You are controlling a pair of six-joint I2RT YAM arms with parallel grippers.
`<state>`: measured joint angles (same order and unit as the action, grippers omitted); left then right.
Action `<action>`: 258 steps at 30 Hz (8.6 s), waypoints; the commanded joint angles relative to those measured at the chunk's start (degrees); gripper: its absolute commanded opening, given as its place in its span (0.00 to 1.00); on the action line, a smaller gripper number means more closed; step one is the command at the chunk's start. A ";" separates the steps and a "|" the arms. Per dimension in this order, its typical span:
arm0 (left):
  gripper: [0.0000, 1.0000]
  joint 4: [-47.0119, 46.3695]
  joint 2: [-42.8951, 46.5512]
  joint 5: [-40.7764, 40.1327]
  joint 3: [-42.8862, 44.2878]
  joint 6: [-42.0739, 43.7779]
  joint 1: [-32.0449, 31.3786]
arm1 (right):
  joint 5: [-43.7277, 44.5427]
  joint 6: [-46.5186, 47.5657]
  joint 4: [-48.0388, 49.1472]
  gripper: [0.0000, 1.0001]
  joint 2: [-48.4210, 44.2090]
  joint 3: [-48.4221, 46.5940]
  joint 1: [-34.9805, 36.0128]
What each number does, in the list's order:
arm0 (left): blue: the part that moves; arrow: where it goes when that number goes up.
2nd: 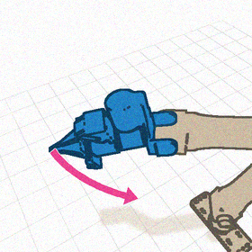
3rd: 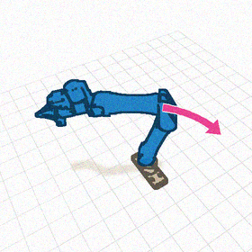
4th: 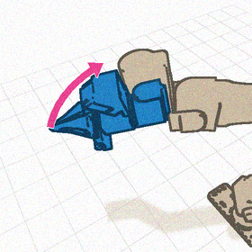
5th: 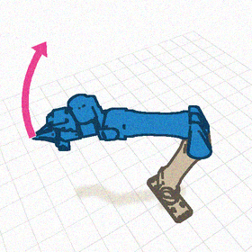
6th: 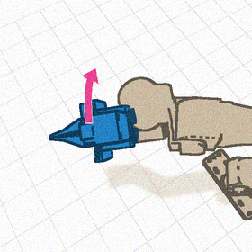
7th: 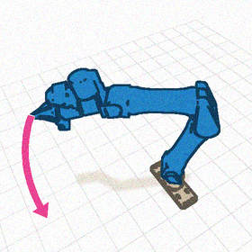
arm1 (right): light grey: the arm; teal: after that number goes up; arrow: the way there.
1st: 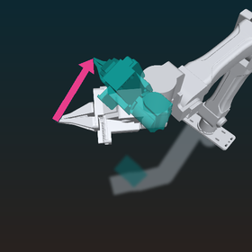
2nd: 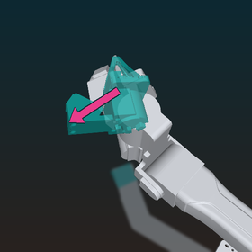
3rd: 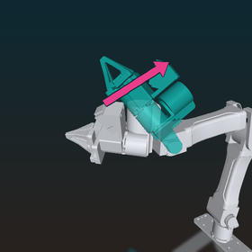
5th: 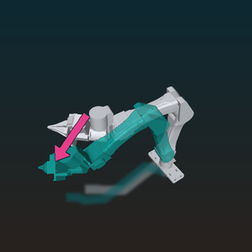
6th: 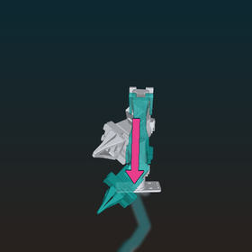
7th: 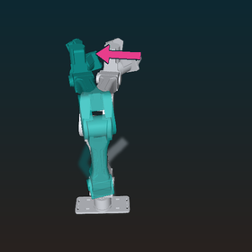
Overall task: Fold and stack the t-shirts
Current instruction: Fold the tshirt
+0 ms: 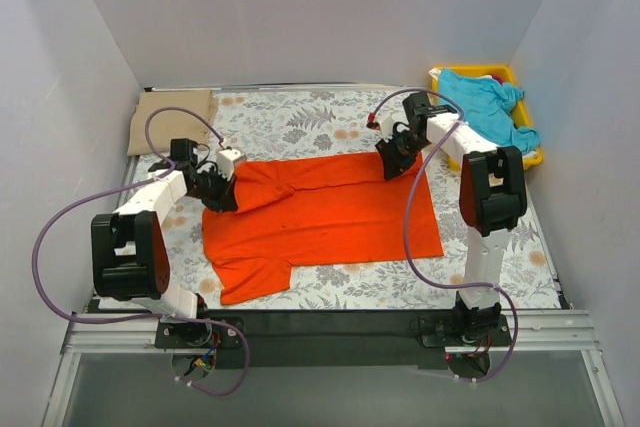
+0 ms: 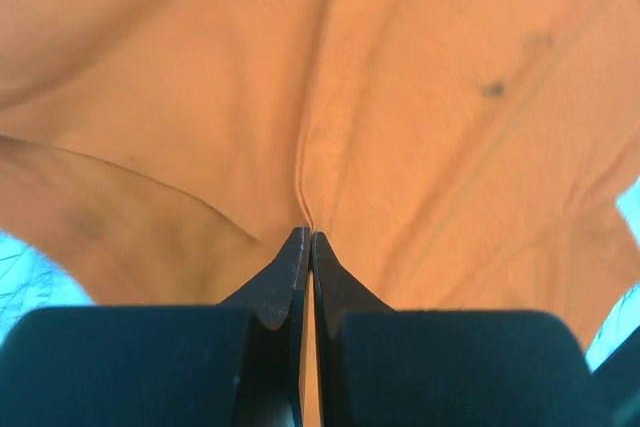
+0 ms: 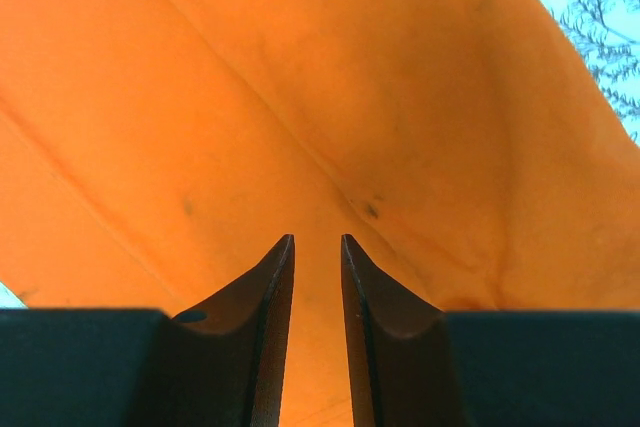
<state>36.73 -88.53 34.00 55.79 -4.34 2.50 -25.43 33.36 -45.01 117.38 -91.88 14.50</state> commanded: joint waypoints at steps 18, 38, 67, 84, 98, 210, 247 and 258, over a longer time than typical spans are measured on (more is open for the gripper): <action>0.46 0.73 -2.87 9.24 5.73 -1.17 -3.63 | 0.38 1.79 -1.30 0.27 -1.90 -3.31 -4.31; 0.32 -7.30 -3.07 5.56 1.79 -8.78 -19.11 | 1.00 1.18 -1.30 0.25 -0.49 -4.45 -4.75; 0.27 -17.05 -33.45 -21.70 26.80 -26.34 -2.94 | 16.03 -8.14 4.50 0.25 17.52 -17.28 -4.92; 0.50 -3.88 -3.87 8.01 16.41 -5.20 0.13 | 3.81 4.41 3.62 0.68 -12.33 -0.26 -3.61; 0.50 19.08 24.89 -3.58 -14.46 31.31 0.57 | 18.22 12.60 5.98 0.52 -29.67 32.54 7.20; 0.41 -8.69 -22.75 -3.95 30.61 -3.48 1.72 | 21.22 18.94 7.84 0.50 -2.59 2.23 -2.64; 0.31 -9.48 -18.96 -8.42 15.84 -8.84 -12.87 | 15.94 11.46 4.41 0.46 -12.09 7.76 -3.25; 0.00 -9.66 -18.87 -6.93 18.30 -10.16 -13.31 | 15.85 11.72 4.50 0.45 -12.35 8.82 -3.87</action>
<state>27.83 -108.44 25.71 71.26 -13.87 -10.52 -8.80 44.95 -40.42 105.82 -83.50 10.94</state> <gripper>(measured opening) 0.045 0.453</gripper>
